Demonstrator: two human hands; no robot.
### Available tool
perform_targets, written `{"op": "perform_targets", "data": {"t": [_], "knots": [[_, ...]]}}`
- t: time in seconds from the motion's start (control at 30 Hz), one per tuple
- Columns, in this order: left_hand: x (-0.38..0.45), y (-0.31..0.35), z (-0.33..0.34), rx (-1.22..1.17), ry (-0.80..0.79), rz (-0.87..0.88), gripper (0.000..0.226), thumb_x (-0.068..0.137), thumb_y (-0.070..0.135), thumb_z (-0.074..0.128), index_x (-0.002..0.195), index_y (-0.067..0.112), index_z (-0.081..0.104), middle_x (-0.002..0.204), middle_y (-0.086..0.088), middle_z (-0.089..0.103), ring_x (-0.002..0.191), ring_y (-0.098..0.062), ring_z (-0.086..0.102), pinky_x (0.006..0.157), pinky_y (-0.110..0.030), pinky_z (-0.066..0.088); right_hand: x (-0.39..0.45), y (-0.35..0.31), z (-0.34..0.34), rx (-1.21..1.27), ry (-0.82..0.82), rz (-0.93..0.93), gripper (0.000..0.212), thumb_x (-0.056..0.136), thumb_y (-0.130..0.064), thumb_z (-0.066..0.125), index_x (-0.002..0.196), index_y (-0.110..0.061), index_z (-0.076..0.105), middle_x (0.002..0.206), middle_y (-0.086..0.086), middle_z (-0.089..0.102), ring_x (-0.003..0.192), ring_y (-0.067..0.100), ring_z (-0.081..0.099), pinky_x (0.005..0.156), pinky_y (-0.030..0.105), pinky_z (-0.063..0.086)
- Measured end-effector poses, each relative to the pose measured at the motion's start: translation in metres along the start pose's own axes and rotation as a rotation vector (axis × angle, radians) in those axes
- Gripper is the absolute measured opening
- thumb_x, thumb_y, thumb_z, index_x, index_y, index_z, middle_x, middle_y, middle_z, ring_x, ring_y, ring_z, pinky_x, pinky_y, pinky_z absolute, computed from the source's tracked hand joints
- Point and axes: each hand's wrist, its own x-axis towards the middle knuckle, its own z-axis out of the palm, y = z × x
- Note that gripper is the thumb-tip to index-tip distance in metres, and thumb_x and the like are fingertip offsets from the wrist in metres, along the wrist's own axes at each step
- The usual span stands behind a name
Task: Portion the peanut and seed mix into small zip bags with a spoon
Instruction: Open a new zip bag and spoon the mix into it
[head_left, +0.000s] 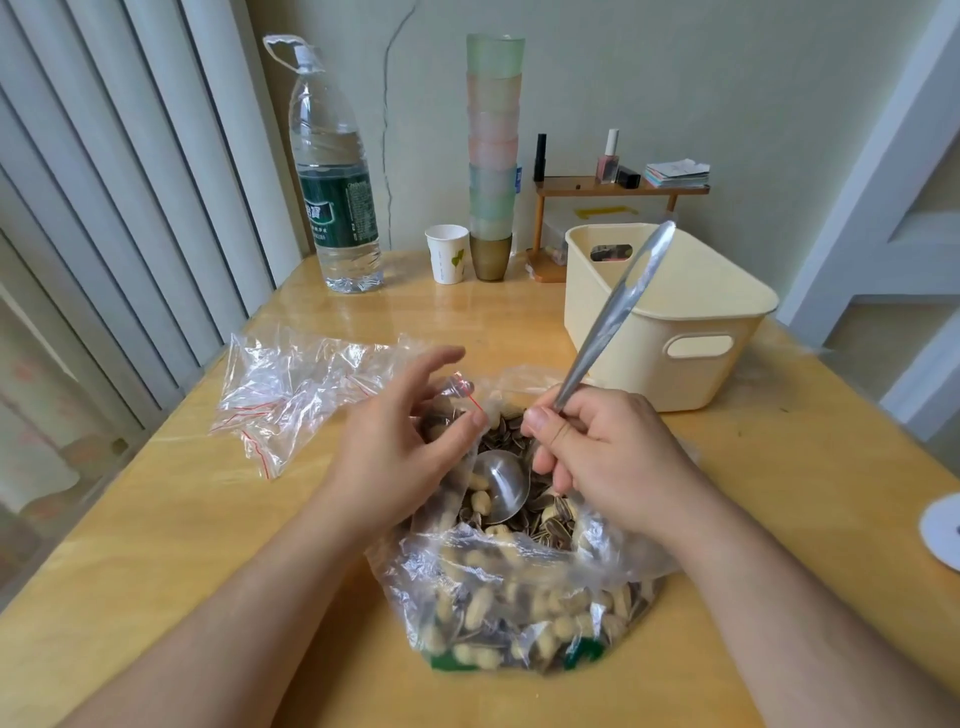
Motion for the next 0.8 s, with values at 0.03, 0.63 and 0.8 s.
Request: {"op": "perform_targets", "data": {"t": [0.03, 0.63, 0.8], "knots": [[0.0, 0.0, 0.0, -0.021, -0.005, 0.001, 0.051, 0.089, 0.044, 0.078, 0.136, 0.048, 0.057, 0.114, 0.019, 0.074, 0.107, 0.003, 0.068, 0.094, -0.032, 0.058, 0.0, 0.0, -0.001, 0.009, 0.031, 0.002, 0.023, 0.103, -0.035, 0.06, 0.087, -0.023, 0.072, 0.069, -0.009, 0.073, 0.057, 0.013, 0.068, 0.068, 0.039, 0.06], [-0.004, 0.013, 0.012, -0.188, 0.029, 0.017, 0.082, 0.077, 0.046, 0.087, 0.146, 0.039, 0.043, 0.114, 0.023, 0.075, 0.099, -0.003, 0.074, 0.092, -0.033, 0.06, 0.007, 0.0, -0.029, 0.29, 0.474, -0.227, 0.018, 0.1, -0.043, 0.061, 0.091, -0.029, 0.07, 0.072, 0.0, 0.072, 0.06, 0.018, 0.068, 0.063, 0.035, 0.053], [-0.003, 0.016, 0.018, -0.142, 0.067, 0.012, 0.089, 0.076, 0.055, 0.087, 0.147, 0.049, 0.034, 0.108, 0.023, 0.077, 0.101, -0.002, 0.074, 0.09, -0.049, 0.059, 0.004, -0.004, -0.02, -0.004, 0.483, -0.534, 0.02, 0.106, -0.029, 0.06, 0.095, -0.019, 0.074, 0.07, -0.006, 0.069, 0.061, 0.014, 0.07, 0.059, 0.04, 0.056]]}}
